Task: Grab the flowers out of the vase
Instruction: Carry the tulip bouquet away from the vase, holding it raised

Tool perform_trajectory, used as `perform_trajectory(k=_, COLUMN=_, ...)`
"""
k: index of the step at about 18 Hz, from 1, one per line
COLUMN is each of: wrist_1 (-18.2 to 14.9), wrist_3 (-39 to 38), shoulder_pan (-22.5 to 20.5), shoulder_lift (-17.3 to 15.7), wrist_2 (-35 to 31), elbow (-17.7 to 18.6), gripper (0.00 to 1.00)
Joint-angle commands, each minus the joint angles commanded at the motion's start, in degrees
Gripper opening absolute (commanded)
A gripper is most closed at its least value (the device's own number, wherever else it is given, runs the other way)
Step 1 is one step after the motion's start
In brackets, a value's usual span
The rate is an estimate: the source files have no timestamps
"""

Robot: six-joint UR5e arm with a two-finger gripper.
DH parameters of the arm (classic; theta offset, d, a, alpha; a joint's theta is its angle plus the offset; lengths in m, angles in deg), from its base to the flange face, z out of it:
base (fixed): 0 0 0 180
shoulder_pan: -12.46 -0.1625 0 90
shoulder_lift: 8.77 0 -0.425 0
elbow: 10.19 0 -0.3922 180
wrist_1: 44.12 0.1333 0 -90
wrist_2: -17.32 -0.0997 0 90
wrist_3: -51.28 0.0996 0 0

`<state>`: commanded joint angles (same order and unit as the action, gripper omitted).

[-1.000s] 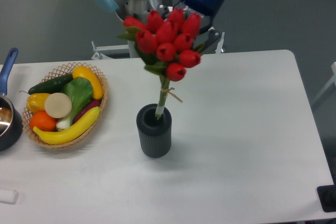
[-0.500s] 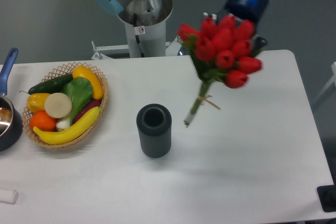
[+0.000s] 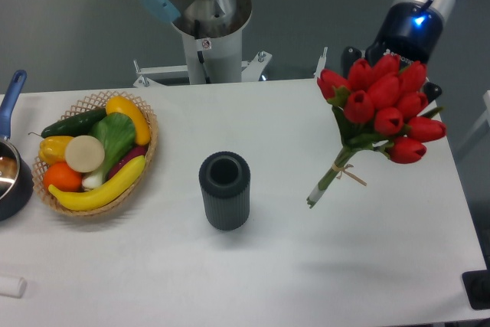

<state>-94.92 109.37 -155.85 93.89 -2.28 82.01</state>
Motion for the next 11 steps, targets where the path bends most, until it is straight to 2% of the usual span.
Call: perform_trajectory(k=11, wrist_1=0.0, wrist_3=0.9, shoulder_pan=0.2, shoulder_lift=0.3, wrist_2=-2.5, elbow=0.1, gripper=0.45)
